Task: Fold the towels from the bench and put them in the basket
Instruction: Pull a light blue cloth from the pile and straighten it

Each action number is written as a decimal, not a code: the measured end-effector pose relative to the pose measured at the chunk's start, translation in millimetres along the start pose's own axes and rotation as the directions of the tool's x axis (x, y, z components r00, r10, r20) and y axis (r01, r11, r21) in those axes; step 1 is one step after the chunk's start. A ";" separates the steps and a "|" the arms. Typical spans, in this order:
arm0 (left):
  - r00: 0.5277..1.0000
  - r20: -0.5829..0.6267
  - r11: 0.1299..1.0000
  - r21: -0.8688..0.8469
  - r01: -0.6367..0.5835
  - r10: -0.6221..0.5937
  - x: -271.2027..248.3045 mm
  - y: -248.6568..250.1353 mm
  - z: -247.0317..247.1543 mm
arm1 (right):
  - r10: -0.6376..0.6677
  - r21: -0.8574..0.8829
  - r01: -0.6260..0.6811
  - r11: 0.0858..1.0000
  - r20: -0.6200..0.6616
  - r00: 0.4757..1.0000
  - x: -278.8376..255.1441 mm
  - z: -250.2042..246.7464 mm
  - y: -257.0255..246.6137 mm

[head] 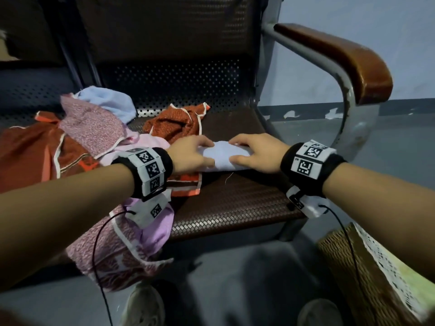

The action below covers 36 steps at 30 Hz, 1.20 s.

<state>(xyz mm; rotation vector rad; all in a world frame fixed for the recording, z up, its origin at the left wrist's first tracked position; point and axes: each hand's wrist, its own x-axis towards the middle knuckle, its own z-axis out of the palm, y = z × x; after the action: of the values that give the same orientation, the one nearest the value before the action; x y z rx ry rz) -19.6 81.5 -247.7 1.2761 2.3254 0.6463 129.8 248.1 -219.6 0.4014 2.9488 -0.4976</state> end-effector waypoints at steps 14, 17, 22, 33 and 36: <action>0.928 -0.320 0.941 -0.207 -0.267 0.192 0.7 79.3 -28.5 | 0.046 0.226 -0.029 0.974 -0.072 0.996 -34.0 -47.6 2.9; 0.891 -0.374 0.877 -0.299 -0.377 0.256 -4.6 129.4 -24.9 | 0.138 0.483 -0.047 0.874 -0.155 0.978 -79.0 -66.9 22.9; 0.809 -0.450 0.712 -0.417 -0.566 0.379 -21.4 231.5 21.0 | 0.258 0.715 0.013 0.699 -0.269 0.928 -186.1 -80.7 70.3; 0.806 0.437 0.694 -0.719 0.046 0.400 -5.0 409.6 250.8 | 0.834 0.983 0.178 0.039 -0.130 0.536 -388.8 17.0 201.6; 0.737 0.588 0.878 -0.479 -0.014 0.332 8.7 428.2 319.1 | 0.875 0.915 0.293 -0.276 0.113 0.472 -403.0 57.9 230.8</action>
<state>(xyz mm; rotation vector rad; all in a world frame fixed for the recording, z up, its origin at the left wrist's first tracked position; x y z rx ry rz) 438.6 355.5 -261.5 1.2453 1.3810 0.6105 584.5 342.6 -277.8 2.1149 1.3067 -3.1045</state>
